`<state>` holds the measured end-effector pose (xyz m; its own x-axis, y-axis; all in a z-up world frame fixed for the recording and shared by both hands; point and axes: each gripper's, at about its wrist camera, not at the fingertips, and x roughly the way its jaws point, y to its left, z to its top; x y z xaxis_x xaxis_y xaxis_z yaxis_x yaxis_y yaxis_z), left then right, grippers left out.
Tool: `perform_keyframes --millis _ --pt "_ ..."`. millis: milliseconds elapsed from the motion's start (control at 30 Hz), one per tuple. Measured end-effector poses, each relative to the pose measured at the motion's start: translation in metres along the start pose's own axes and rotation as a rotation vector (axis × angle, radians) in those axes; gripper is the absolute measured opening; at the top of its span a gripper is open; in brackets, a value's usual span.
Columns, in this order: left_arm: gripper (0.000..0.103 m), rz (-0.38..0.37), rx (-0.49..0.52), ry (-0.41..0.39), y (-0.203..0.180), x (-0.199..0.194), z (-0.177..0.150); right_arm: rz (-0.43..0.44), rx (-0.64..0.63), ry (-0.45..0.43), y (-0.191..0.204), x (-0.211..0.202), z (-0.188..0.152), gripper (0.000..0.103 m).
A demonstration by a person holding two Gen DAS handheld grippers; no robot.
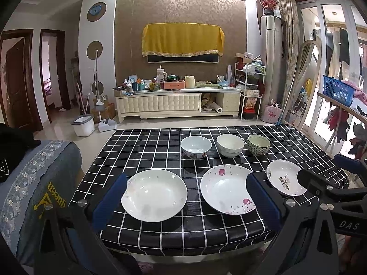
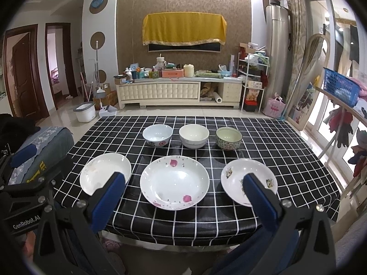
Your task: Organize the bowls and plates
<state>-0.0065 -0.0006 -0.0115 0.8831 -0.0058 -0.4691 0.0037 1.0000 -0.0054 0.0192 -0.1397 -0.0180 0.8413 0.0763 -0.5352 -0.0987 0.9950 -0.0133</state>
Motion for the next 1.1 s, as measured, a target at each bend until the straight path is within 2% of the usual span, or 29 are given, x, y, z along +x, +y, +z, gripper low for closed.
perform_keyframes --millis 500,667,767,900,1000,1100 --pt "0.103 -0.003 0.002 -0.004 0.000 0.001 0.003 0.005 0.000 0.004 0.000 0.002 0.002 0.103" --pt "0.103 -0.012 0.005 -0.020 0.003 0.002 0.009 0.001 0.002 -0.016 -0.002 0.004 0.013 0.103" --pt "0.103 0.016 0.016 -0.042 0.010 0.005 0.016 0.025 -0.015 -0.022 0.002 0.011 0.022 0.103" --pt "0.103 0.058 -0.044 -0.066 0.029 0.015 0.026 0.053 -0.049 0.012 0.012 0.032 0.033 0.103" --pt "0.103 0.078 -0.052 -0.046 0.041 0.030 0.031 0.107 -0.032 0.037 0.016 0.048 0.040 0.103" --pt "0.103 0.134 -0.061 0.003 0.054 0.048 0.032 0.123 -0.044 0.052 0.024 0.062 0.045 0.103"
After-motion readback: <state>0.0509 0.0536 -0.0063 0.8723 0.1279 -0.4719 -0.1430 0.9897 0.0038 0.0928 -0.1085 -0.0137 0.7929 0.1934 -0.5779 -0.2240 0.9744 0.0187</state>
